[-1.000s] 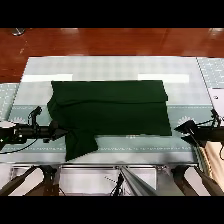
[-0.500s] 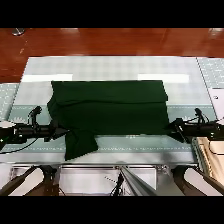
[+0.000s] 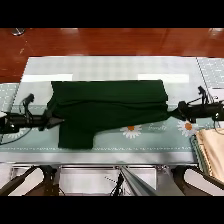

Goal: Fold the shirts.

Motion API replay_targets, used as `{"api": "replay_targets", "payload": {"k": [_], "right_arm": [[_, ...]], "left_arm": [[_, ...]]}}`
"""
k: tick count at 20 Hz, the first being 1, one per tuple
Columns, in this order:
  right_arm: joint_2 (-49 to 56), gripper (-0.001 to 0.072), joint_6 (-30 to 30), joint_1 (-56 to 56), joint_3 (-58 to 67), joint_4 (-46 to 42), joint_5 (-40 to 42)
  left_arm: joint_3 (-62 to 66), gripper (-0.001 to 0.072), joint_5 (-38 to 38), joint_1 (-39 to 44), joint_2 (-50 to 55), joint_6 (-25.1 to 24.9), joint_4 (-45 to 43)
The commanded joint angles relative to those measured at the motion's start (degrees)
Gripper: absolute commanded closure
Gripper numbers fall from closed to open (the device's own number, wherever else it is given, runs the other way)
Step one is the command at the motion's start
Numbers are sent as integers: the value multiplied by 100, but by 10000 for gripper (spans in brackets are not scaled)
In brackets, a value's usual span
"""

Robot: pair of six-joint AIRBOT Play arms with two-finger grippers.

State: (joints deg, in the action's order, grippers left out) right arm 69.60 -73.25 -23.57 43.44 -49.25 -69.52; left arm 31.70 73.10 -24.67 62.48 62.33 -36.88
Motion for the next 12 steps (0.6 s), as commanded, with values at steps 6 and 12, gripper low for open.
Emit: {"api": "replay_targets", "payload": {"k": [6, 12], "right_arm": [[1412, 693, -120, 651, 2037, 533, 330], [2590, 693, -452, 938, 3117, 590, 616]], "left_arm": [[1932, 685, -776, 433, 1252, 466, 452], [4319, 684, -304, 739, 3392, 1047, 450]]}}
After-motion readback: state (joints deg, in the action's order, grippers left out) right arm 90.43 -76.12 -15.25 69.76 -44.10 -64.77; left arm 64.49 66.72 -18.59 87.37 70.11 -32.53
